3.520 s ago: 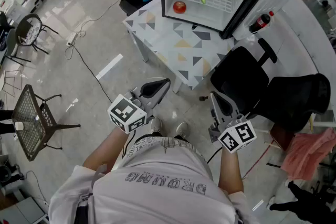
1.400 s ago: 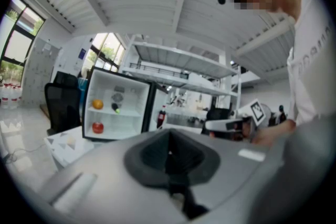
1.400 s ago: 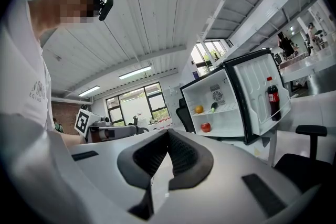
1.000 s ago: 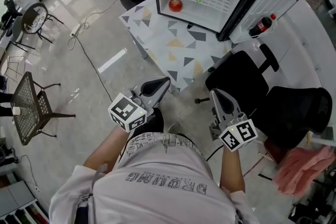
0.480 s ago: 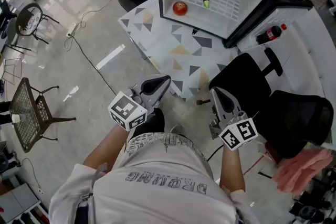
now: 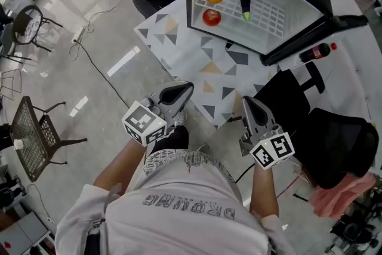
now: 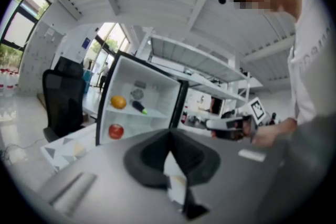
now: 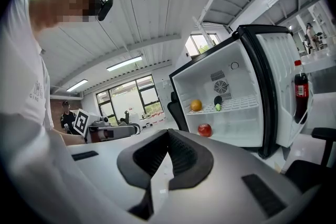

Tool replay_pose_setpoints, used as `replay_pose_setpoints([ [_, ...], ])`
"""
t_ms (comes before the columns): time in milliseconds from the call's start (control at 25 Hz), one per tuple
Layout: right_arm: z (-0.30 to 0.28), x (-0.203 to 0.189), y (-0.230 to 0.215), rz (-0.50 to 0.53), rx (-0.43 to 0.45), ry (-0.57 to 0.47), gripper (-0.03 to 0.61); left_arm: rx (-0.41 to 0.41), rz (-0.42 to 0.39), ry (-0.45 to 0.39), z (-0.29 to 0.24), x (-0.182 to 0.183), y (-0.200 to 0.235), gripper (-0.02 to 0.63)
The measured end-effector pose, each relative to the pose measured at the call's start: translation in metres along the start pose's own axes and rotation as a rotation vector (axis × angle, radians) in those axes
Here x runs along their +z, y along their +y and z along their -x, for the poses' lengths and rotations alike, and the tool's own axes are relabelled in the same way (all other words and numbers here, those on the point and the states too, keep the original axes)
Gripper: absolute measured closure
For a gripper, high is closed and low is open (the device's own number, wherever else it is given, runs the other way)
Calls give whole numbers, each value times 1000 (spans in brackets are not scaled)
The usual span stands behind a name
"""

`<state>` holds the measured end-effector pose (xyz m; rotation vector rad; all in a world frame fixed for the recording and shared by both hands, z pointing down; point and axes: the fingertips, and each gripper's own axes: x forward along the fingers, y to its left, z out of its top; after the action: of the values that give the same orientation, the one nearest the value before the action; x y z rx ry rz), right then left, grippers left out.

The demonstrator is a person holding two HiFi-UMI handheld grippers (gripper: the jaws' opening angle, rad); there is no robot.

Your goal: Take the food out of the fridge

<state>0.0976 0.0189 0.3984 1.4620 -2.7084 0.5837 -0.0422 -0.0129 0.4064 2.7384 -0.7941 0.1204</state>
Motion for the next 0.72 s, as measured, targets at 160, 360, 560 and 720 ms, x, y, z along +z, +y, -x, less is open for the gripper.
replay_pose_setpoints([
  [160,-27,9,-3,3,-6,-3,578,-7,0,-2,-5,8,26,607],
  [360,-58,20,-6,7,-19,-3,578,-25,2,-3,-10,22,55,607],
  [560,-87,28,-5,11,-36,-2,578,-46,1,-1,-13,31,82,607],
  [720,-108,32,-6,18,-50,-2,578,-64,-1,-2,-15,36,99,607],
])
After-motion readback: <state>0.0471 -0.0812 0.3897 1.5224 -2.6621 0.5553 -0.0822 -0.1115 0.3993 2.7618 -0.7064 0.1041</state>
